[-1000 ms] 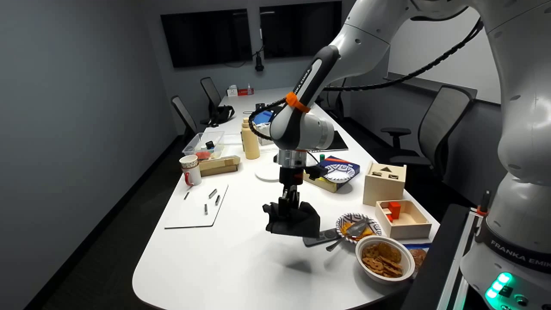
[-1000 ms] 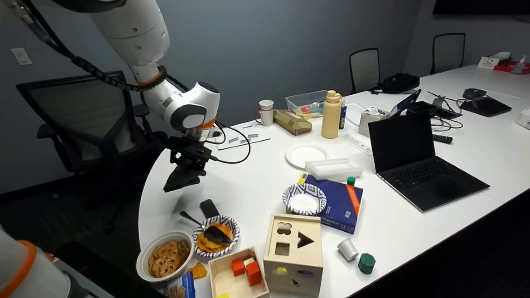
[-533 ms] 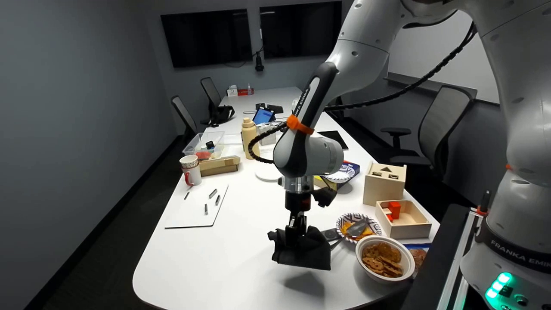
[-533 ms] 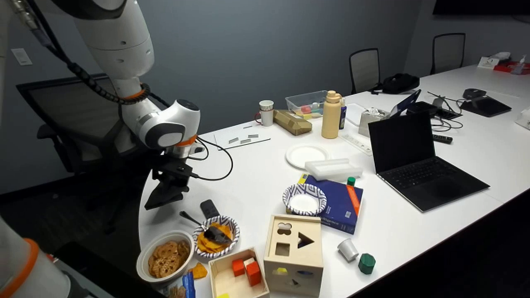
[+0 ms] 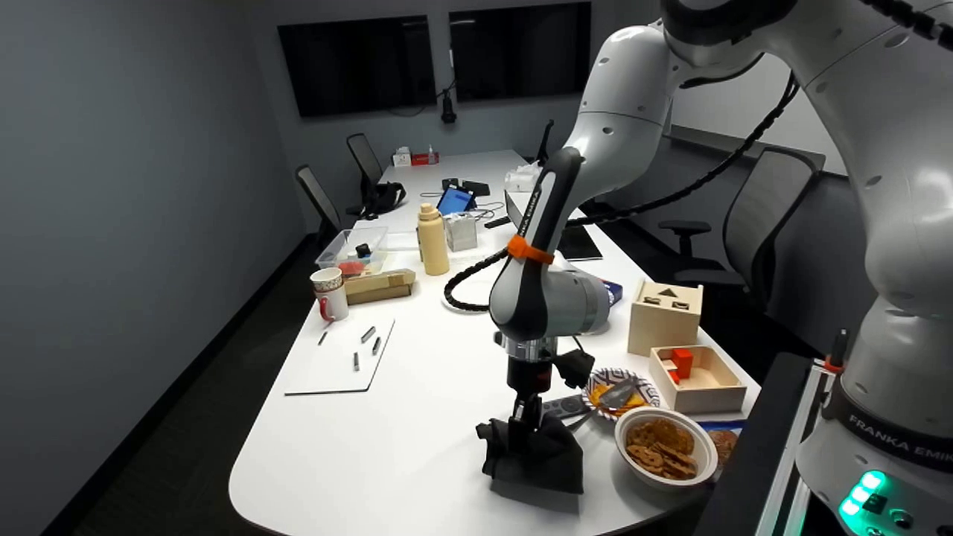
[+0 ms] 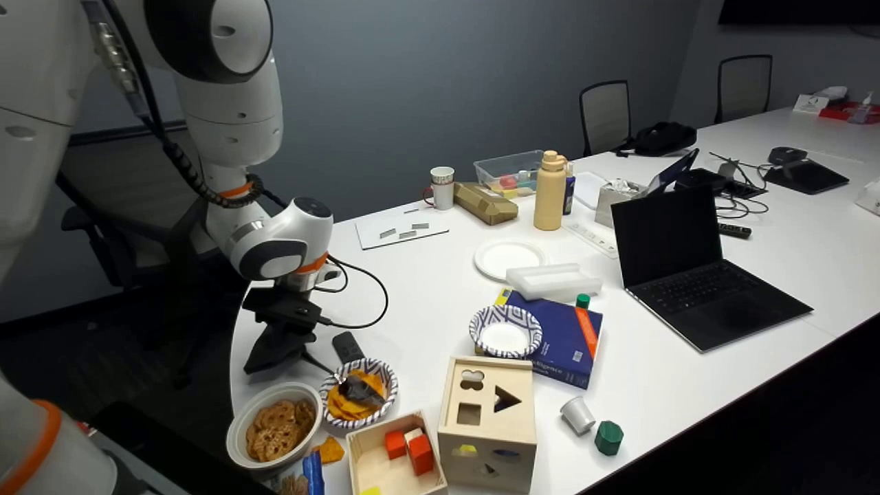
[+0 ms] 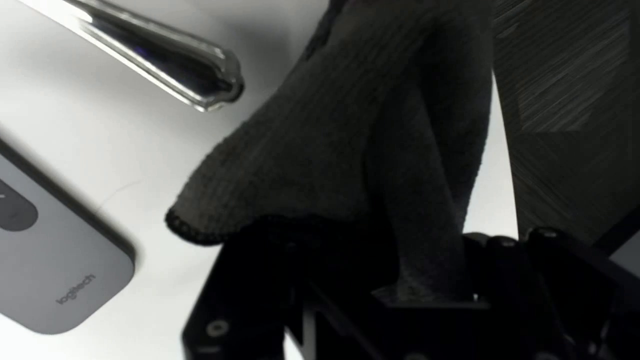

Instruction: Use the dark grey towel to wipe the table.

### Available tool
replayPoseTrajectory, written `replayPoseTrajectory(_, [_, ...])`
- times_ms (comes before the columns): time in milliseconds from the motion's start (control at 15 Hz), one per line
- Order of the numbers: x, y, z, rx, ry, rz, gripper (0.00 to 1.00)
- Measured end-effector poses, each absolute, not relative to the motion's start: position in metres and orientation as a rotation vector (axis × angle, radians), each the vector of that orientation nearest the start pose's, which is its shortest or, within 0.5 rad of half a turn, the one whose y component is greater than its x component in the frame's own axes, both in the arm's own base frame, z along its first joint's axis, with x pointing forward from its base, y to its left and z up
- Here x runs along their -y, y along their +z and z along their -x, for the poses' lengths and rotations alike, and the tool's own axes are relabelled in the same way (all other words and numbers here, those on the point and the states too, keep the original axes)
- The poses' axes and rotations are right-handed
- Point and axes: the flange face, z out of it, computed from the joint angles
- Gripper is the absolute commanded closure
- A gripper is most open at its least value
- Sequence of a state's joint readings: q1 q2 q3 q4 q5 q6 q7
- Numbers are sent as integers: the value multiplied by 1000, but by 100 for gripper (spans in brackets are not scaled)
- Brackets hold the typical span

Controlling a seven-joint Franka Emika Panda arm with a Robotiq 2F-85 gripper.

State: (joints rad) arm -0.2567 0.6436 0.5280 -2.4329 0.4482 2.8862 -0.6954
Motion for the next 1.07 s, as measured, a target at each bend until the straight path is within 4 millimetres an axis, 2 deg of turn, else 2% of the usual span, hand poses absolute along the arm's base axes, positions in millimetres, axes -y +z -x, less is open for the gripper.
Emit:
replayPoseTrajectory(67, [-134, 67, -424, 614, 119, 2640, 73])
replayPoseTrajectory(200, [-132, 61, -423, 634, 129, 2623, 60])
replayPoseTrajectory(400, [-128, 57, -422, 663, 132, 2606, 36])
replayPoseTrajectory(667, [-134, 66, -426, 705, 100, 2578, 5])
replayPoseTrajectory(800, [-140, 77, -429, 723, 74, 2568, 0])
replayPoseTrajectory(1067, [-143, 115, -437, 701, 6, 2603, 0])
